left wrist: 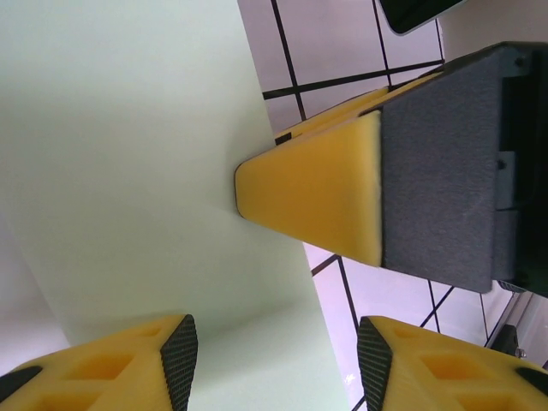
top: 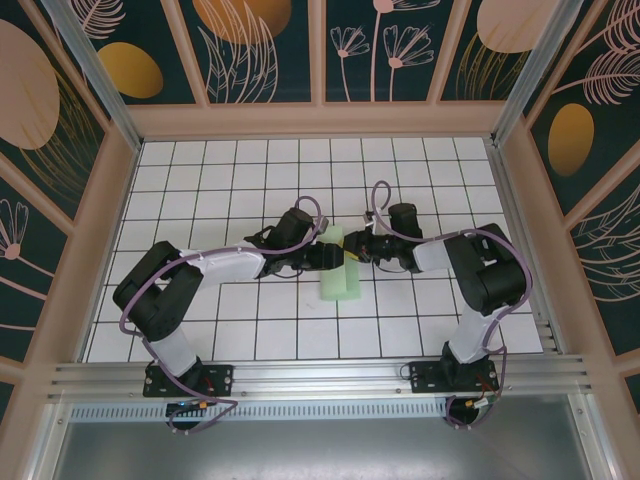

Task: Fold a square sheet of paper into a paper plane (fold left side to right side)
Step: First fold in half a square sheet of paper at the center of the table.

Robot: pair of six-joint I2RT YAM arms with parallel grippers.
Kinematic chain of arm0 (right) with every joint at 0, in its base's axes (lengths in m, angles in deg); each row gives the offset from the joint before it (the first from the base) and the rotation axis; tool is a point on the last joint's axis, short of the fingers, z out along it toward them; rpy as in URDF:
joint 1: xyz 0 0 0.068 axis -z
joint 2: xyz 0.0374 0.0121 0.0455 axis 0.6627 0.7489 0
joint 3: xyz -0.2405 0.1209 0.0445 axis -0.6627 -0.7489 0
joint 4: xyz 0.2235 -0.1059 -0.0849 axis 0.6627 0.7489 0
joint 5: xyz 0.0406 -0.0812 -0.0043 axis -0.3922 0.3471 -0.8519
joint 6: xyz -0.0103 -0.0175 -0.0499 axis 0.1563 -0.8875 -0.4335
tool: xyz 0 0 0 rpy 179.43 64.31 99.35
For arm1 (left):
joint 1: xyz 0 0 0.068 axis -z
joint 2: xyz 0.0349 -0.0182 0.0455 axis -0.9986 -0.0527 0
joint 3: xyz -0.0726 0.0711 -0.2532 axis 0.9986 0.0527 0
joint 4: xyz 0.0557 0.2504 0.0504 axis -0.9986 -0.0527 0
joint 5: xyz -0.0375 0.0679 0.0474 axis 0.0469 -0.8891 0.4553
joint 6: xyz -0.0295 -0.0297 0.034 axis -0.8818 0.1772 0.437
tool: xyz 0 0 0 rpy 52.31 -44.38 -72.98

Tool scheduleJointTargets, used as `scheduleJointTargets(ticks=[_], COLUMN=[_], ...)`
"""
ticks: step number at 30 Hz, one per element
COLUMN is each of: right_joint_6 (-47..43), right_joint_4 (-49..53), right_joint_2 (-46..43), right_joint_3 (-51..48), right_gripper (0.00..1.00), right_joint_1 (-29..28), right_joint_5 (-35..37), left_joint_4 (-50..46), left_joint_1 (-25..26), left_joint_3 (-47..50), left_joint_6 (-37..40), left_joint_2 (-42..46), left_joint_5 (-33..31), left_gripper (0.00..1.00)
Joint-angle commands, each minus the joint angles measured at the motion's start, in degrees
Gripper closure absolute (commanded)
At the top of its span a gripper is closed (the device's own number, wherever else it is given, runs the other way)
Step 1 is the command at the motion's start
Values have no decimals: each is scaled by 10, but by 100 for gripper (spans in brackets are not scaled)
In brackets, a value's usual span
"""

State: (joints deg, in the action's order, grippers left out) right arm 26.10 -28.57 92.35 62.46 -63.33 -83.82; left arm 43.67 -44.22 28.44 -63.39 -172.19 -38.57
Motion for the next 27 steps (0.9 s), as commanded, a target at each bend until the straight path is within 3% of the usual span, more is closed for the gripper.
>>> scheduleJointTargets(ticks=[1,4,11,27], right_joint_6=[-28,-44,-106,-147], right_joint_4=[15,39,123,182], right_joint_2=[-6,-10,-24,-15], right_joint_3=[16,18,37,51], right_gripper=[93,98,98,93], right_joint_1=[-1,5,24,32], right_joint_5=[-1,7,36,68], left_joint_4=[4,-11,-77,-72], left_joint_1=[3,3,3,8], left_joint_3=[-8,-3,13,-44], left_joint_6=[-6,-5,-14,-31], left_joint_2=[1,31,72,-45], left_joint_5=[-11,-38,-139,-118], left_gripper=[44,41,35,39])
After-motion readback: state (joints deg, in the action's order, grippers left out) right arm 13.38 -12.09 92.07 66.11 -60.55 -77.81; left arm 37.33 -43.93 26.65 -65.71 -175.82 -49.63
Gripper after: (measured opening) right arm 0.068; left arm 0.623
